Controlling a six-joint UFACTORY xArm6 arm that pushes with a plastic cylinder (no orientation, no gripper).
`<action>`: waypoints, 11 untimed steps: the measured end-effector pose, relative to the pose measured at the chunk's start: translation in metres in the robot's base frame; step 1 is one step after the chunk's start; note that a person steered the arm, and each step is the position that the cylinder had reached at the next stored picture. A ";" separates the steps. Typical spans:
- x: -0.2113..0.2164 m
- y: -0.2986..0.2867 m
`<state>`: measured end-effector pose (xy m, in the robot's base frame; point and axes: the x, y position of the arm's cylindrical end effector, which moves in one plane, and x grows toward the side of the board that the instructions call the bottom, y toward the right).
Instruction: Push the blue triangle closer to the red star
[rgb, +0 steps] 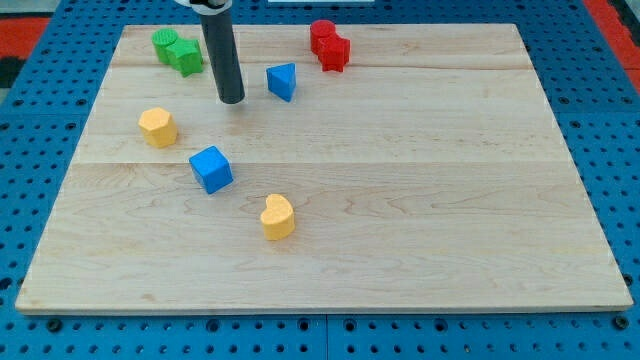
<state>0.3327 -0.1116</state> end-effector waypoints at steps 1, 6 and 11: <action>-0.016 -0.009; -0.007 0.042; -0.021 0.092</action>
